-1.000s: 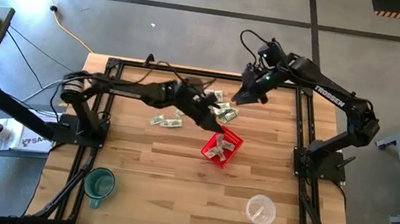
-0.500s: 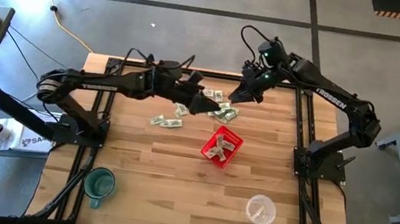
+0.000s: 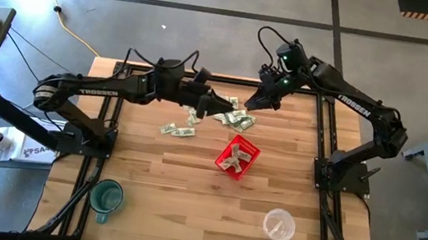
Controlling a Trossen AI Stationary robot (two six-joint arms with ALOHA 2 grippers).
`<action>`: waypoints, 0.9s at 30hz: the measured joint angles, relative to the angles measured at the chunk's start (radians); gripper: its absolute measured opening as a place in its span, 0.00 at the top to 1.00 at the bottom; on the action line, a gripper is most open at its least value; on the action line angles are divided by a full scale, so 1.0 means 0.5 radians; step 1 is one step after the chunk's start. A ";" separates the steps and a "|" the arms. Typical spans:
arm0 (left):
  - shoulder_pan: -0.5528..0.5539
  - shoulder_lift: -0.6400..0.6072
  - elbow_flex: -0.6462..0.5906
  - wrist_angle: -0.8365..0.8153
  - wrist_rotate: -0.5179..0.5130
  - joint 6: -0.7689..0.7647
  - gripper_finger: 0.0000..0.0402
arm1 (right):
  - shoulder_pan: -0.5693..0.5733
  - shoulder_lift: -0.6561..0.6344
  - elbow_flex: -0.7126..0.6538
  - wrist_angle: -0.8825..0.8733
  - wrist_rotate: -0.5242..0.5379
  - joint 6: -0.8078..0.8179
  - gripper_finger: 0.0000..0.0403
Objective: Pick and place items into bin
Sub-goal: Put the white stevia packet into the bin
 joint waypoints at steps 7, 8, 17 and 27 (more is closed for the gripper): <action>-0.001 -0.033 0.002 0.012 0.005 0.048 0.42 | 0.023 0.000 -0.001 0.220 -0.142 0.107 0.59; -0.001 -0.033 0.002 0.013 0.005 0.049 0.42 | 0.031 0.000 -0.001 0.266 -0.169 0.120 0.59; -0.001 -0.033 0.002 -0.027 0.006 0.050 0.42 | 0.058 0.000 -0.002 0.423 -0.257 0.162 0.66; -0.001 -0.033 0.002 -0.027 0.011 0.057 0.42 | 0.053 0.000 -0.002 0.462 -0.305 0.147 0.67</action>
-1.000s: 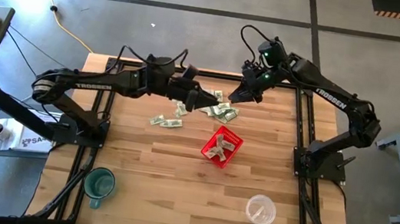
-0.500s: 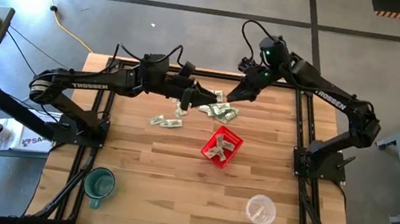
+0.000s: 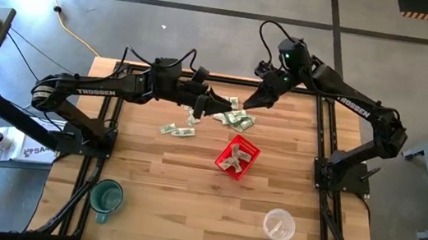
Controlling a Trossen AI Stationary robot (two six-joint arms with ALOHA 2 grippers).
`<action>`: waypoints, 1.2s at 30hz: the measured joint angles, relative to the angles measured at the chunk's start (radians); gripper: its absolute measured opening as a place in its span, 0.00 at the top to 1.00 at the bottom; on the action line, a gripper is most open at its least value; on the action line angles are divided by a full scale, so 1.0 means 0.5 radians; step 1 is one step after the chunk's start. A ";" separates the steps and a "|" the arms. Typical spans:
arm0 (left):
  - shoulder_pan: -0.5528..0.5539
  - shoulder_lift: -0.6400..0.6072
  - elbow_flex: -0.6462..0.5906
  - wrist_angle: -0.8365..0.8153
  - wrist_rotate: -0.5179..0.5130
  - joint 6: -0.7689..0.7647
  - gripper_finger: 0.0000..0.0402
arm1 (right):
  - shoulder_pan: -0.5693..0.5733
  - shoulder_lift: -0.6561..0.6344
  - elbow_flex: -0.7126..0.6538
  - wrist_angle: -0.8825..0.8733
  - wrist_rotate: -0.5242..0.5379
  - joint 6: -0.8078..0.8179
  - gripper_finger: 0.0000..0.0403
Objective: Pick and place items into bin
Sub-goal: Put the white stevia packet into the bin
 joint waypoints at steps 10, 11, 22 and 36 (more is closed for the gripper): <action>0.000 0.000 0.000 0.000 -0.001 0.015 0.42 | 0.002 0.000 0.000 0.115 -0.268 -0.193 0.67; 0.000 0.000 0.000 -0.001 -0.001 0.030 0.42 | 0.002 0.000 0.000 0.146 -0.291 -0.193 0.67; 0.000 0.000 0.000 -0.009 -0.002 0.061 0.42 | 0.002 0.000 0.000 0.256 -0.533 -0.196 0.67; 0.000 0.000 0.000 -0.009 -0.003 0.066 0.42 | 0.002 0.001 0.000 0.259 -0.546 -0.251 0.67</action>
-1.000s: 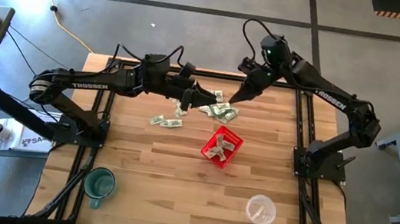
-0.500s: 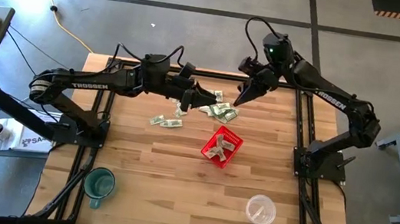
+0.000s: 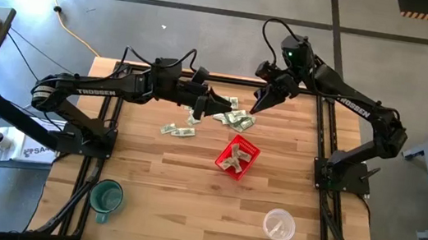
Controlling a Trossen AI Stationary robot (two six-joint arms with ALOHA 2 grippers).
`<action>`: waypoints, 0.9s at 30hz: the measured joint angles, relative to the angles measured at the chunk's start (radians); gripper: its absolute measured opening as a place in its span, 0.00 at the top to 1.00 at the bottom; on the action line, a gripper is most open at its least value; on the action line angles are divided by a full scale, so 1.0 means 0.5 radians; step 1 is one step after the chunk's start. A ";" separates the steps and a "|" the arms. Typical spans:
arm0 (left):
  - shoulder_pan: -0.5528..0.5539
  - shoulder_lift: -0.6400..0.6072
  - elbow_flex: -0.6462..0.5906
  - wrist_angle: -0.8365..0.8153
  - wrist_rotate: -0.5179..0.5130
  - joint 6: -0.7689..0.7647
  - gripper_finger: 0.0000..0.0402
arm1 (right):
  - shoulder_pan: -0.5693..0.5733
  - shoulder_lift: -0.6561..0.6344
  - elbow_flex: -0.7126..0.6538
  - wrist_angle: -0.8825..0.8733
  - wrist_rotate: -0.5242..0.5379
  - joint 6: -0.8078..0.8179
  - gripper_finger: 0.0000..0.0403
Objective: Pick and place items into bin
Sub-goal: Put the white stevia packet into the bin
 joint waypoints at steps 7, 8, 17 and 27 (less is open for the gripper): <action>0.000 0.000 0.000 0.000 0.000 0.000 0.42 | 0.000 0.000 0.000 0.001 -0.001 -0.054 0.67; 0.000 0.000 0.000 0.000 0.000 0.000 0.42 | 0.000 0.000 0.000 0.001 -0.001 -0.061 0.67; 0.000 0.000 0.000 0.000 -0.001 0.000 0.42 | 0.000 0.000 0.000 0.001 -0.001 -0.104 0.67; 0.000 0.000 0.000 0.000 -0.001 0.000 0.42 | 0.000 0.000 0.001 -0.001 0.014 -0.324 0.67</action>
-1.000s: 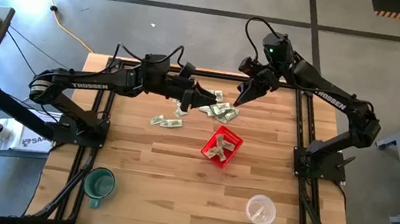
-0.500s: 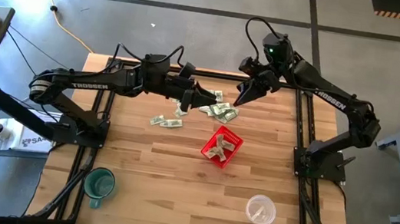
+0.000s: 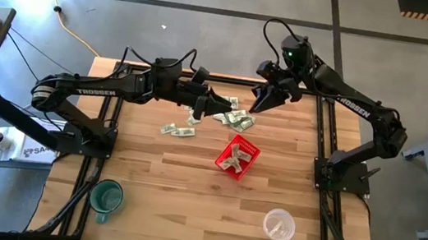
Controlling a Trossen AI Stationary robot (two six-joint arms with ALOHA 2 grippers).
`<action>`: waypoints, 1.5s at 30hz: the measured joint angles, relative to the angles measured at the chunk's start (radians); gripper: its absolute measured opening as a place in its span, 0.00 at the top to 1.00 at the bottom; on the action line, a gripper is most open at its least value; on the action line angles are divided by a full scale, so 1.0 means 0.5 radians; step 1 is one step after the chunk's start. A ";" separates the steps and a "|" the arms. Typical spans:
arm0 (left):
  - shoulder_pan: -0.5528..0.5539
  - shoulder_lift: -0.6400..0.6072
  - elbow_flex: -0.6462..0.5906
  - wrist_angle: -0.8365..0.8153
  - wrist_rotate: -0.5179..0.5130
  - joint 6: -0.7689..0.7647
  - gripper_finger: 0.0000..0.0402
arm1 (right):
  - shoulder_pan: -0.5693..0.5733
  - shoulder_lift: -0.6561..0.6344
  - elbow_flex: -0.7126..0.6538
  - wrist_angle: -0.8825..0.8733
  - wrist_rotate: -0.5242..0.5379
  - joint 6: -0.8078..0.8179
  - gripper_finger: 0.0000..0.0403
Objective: Pick and place items into bin
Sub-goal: Put the white stevia packet into the bin
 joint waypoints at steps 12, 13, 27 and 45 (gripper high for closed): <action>0.000 0.000 0.000 0.000 0.000 0.000 0.42 | 0.000 0.001 0.001 -0.001 0.010 -0.055 0.67; 0.000 0.000 0.000 0.000 0.000 0.000 0.42 | 0.000 0.001 0.001 -0.001 0.010 -0.055 0.67; 0.000 0.000 0.000 0.000 -0.001 0.031 0.42 | 0.000 0.001 0.002 -0.003 0.081 -0.195 0.67; 0.000 0.000 0.000 -0.005 -0.001 0.031 0.42 | -0.002 0.001 0.002 -0.005 0.315 -0.253 0.67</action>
